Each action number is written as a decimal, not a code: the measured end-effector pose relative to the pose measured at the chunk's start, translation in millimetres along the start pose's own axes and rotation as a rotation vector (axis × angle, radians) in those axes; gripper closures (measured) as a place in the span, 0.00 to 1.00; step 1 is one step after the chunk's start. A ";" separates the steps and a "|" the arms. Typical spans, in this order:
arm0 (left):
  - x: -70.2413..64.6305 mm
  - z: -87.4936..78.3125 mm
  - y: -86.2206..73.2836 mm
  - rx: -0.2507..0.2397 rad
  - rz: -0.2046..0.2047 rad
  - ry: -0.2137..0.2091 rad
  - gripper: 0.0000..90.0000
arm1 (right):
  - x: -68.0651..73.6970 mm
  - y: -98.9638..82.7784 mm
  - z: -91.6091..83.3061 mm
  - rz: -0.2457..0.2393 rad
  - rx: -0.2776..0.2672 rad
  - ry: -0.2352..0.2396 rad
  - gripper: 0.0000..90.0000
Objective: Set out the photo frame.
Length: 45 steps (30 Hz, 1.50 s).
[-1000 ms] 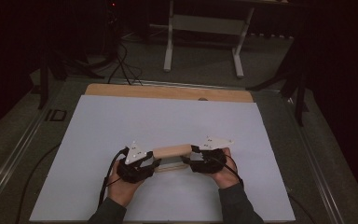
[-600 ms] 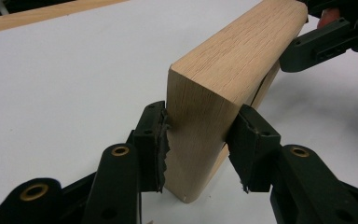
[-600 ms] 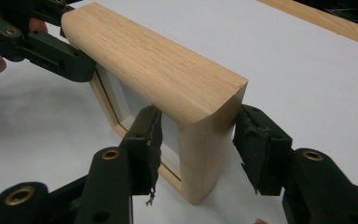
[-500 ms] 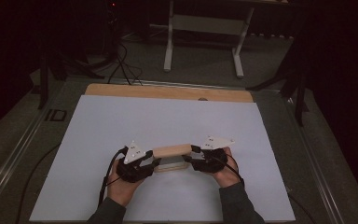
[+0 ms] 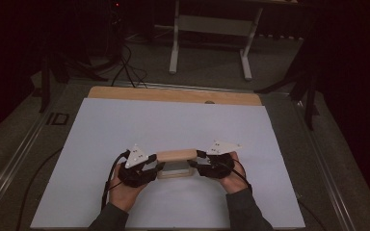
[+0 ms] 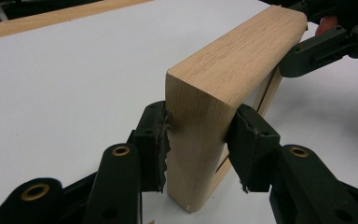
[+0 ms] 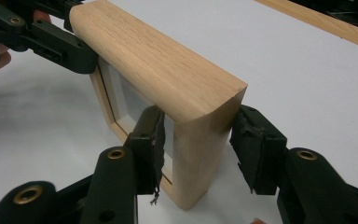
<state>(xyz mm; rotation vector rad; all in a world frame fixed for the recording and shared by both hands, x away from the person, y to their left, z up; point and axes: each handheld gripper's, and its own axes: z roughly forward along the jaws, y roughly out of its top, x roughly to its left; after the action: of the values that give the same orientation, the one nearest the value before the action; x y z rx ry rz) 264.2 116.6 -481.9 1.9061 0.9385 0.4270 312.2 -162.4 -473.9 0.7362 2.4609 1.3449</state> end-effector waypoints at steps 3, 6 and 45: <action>2.4 -0.7 0.6 0.001 0.001 -0.009 0.65 | 0.8 0.5 0.2 0.004 -0.002 0.003 0.60; 4.8 -0.9 1.4 0.003 0.002 -0.014 0.65 | 2.0 1.1 1.3 0.007 -0.005 0.000 0.60; 51.1 25.9 28.4 0.011 -0.045 -0.018 0.63 | -20.4 27.6 31.5 0.075 -0.032 -0.082 0.58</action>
<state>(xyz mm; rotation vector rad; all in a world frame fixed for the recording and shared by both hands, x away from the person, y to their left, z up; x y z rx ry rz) 325.8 132.3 -475.0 1.8922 0.9721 0.3785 351.8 -138.4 -468.6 0.8666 2.3647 1.3493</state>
